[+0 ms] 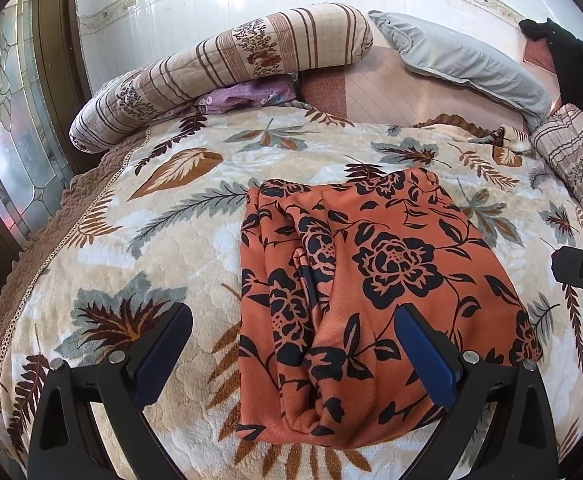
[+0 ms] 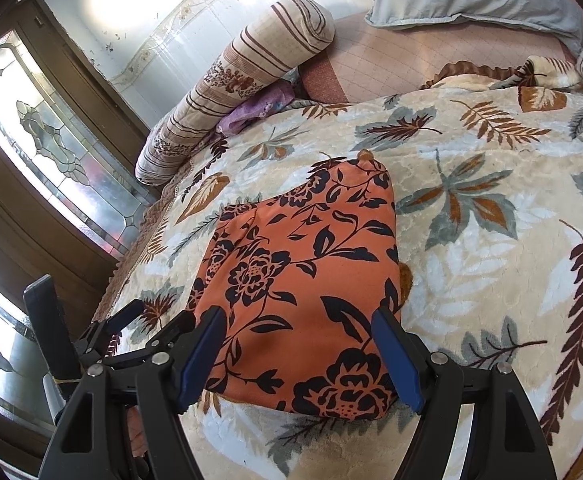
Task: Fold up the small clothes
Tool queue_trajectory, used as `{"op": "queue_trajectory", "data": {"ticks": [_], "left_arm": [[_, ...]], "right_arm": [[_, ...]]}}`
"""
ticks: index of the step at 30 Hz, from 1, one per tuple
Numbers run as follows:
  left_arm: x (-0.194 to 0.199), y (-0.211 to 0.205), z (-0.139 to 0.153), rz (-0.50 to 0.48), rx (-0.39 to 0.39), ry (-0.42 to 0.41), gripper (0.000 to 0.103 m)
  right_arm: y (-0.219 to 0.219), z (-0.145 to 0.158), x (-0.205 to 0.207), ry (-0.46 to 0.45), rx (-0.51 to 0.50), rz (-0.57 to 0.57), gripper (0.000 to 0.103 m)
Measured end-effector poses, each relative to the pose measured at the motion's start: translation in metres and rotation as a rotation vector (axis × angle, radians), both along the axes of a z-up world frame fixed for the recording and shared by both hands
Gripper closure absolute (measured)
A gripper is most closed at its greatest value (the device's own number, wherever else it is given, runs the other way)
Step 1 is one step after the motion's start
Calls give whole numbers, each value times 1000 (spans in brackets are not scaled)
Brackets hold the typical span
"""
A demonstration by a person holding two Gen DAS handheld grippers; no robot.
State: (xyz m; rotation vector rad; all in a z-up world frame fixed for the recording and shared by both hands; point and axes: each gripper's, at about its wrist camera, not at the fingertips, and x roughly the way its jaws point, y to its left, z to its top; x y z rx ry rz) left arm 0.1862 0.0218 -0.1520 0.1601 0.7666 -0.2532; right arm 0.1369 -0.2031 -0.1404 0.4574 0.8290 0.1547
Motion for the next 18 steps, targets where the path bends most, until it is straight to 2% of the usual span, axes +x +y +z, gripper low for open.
{"op": "queue_trajectory", "data": {"ticks": [18], "left_arm": [[19, 15, -1, 67, -7, 17, 1]], "right_arm": [[-19, -19, 11, 21, 65, -31, 25]]}}
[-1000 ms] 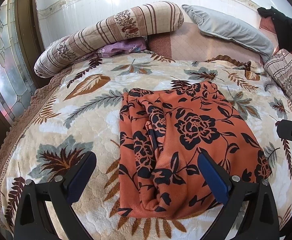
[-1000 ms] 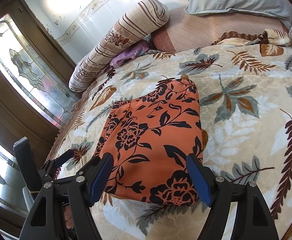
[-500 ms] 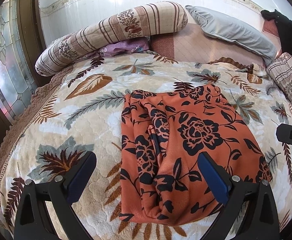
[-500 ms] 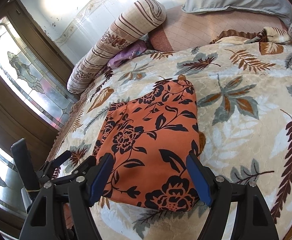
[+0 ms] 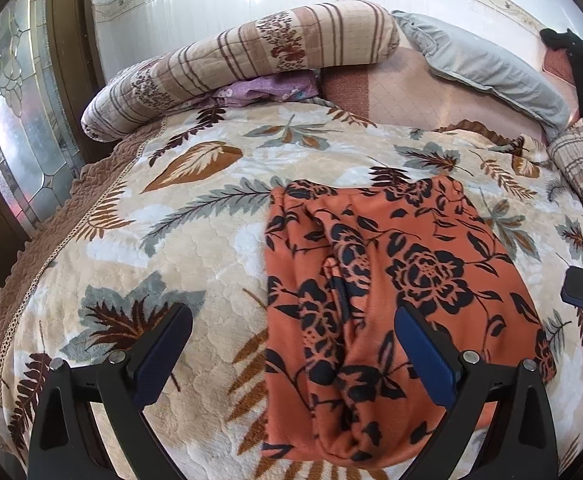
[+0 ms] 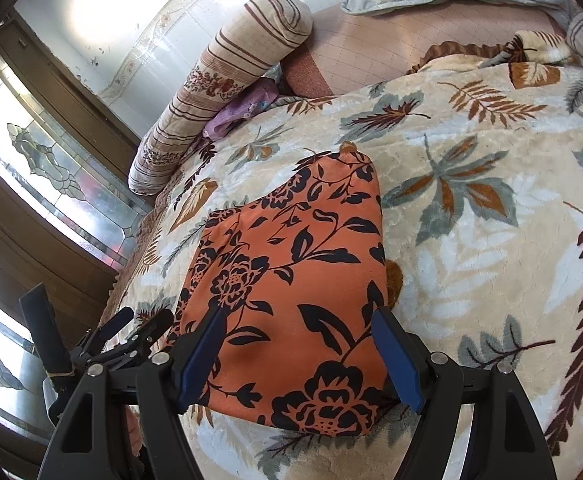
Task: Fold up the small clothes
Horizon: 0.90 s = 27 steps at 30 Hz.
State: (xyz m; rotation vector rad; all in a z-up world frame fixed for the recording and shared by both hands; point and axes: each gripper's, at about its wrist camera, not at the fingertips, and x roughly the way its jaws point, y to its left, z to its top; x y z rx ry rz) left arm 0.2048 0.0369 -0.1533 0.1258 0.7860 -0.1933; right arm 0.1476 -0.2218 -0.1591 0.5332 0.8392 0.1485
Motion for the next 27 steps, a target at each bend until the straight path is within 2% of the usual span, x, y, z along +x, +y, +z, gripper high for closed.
{"op": "queue_trajectory", "data": {"ticks": [13, 27], "left_arm": [[8, 29, 3, 66, -31, 7, 2], [12, 40, 0, 97, -48, 32, 2]], "right_arm": [[6, 5, -3, -5, -5, 2, 25], [13, 7, 0, -2, -12, 20, 25]]}}
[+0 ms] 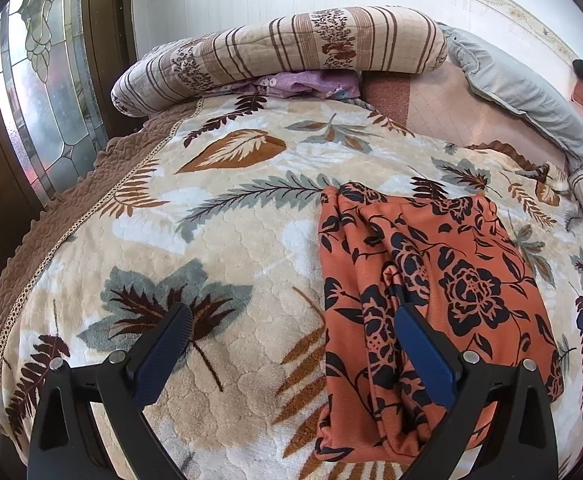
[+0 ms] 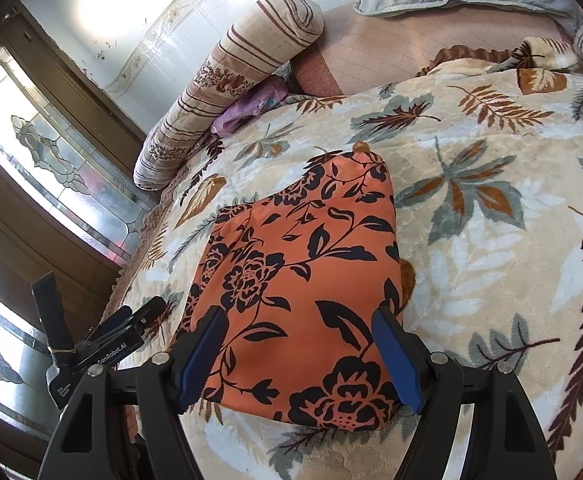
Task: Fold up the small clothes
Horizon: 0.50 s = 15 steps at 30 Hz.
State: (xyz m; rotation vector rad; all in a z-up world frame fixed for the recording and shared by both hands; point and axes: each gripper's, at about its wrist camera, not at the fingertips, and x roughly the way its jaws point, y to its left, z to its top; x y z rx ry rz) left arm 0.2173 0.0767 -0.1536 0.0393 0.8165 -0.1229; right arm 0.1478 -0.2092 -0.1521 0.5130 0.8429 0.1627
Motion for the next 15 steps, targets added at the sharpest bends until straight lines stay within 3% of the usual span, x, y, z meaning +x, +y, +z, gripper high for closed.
{"op": "queue_trajectory", "data": {"ticks": [15], "left_arm": [[9, -5, -5, -6, 5, 26, 2]], "right_arm": [[-13, -19, 23, 27, 20, 0, 25]]}}
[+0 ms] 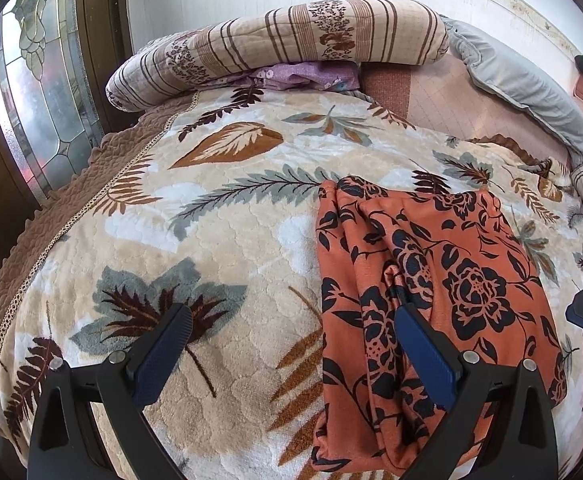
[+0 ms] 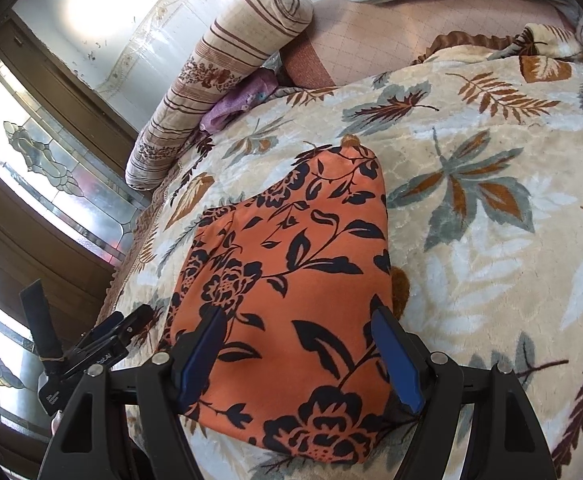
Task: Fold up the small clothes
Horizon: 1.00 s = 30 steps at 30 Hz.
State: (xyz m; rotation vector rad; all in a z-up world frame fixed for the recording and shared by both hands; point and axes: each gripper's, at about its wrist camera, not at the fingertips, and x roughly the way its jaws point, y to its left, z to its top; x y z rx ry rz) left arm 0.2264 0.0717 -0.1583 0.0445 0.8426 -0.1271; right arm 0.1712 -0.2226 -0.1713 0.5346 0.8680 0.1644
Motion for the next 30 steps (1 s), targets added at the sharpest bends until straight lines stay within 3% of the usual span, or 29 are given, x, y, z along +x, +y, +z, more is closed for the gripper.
{"op": "queue_trajectory", "data": {"ticks": [10, 15, 21, 26, 30], "left_arm": [[6, -2, -6, 10, -2, 30, 2], [8, -5, -13, 16, 34, 39, 1], [8, -8, -15, 16, 56, 35, 2], [6, -11, -17, 13, 80, 37, 2], [7, -11, -21, 17, 99, 53, 2]], "right_arm": [[-15, -12, 11, 15, 23, 6, 25], [-25, -18, 16, 20, 73, 13, 25], [-25, -10, 12, -14, 90, 19, 25], [-1, 14, -3, -112, 53, 134, 30], [26, 10, -10, -91, 36, 209, 34]]}}
